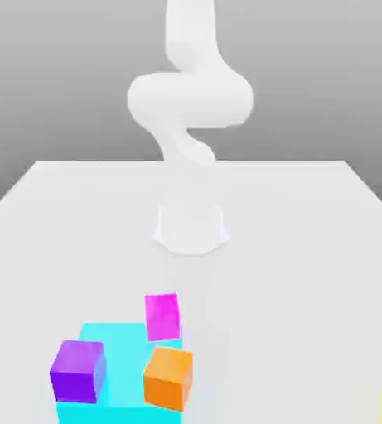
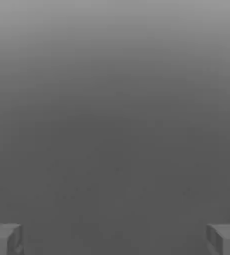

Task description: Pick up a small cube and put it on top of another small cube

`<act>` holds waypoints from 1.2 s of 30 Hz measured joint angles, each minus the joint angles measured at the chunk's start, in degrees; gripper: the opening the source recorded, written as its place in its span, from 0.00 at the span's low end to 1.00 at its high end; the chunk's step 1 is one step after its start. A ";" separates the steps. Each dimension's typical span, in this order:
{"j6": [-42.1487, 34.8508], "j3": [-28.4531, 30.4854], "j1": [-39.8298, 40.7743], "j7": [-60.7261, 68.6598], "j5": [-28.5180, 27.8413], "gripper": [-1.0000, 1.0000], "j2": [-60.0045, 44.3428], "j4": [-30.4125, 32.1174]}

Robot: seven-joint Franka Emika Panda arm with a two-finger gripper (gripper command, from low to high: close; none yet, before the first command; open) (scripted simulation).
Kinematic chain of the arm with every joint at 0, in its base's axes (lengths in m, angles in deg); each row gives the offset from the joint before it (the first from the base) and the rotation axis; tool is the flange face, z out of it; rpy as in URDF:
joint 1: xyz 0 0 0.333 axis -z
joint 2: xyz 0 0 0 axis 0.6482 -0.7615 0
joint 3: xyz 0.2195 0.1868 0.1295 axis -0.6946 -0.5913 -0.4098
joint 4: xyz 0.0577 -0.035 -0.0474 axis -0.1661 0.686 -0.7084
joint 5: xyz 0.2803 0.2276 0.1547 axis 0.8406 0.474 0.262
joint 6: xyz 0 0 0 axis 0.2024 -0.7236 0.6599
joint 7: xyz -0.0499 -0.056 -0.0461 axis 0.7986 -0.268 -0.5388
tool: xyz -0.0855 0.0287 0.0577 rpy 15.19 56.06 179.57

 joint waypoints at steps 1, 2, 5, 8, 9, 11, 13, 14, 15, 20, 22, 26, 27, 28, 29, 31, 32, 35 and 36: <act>0.52 -0.06 -0.94 1.29 0.01 0.50 -2.26 -0.27; 1.01 -0.15 -1.80 2.57 0.11 0.50 -4.42 -0.53; 2.45 -0.67 -4.03 6.36 0.47 0.50 -10.73 -1.29; 3.86 -1.29 -6.17 10.08 0.69 0.50 -16.97 -2.04; 4.34 -1.53 -6.87 11.29 0.76 0.50 -19.04 -2.29; 5.29 -2.12 -8.15 13.69 0.85 0.50 -23.19 -2.79; 6.23 -2.81 -9.35 16.01 0.82 0.50 -27.35 -3.29; 6.70 -3.19 -9.91 17.14 0.77 0.50 -29.42 -3.54; 7.18 -3.61 -10.42 18.25 0.68 0.50 -31.50 -3.79; 9.55 -5.41 -14.35 23.30 -0.47 0.50 -41.91 -5.04; 10.49 -5.95 -15.36 25.13 -1.22 0.50 -46.09 -5.54; 12.32 -7.44 -17.03 28.32 -3.37 0.50 -54.49 -6.56; 12.81 -7.72 -17.63 29.02 -4.03 0.50 -56.60 -6.81; 13.25 -8.02 -18.20 29.73 -4.72 0.50 -58.71 -7.07; 13.68 -8.31 -18.78 30.39 -5.47 0.50 -60.82 -7.33; 15.04 -8.50 -19.90 31.26 -6.91 0.50 -65.04 -7.94; 16.31 -8.22 -20.36 31.21 -7.47 0.50 -67.12 -8.33; 20.61 -7.08 -21.43 30.53 -8.86 0.00 -73.01 -9.56; 20.61 -7.08 -21.43 30.53 -8.86 0.00 -73.01 -9.56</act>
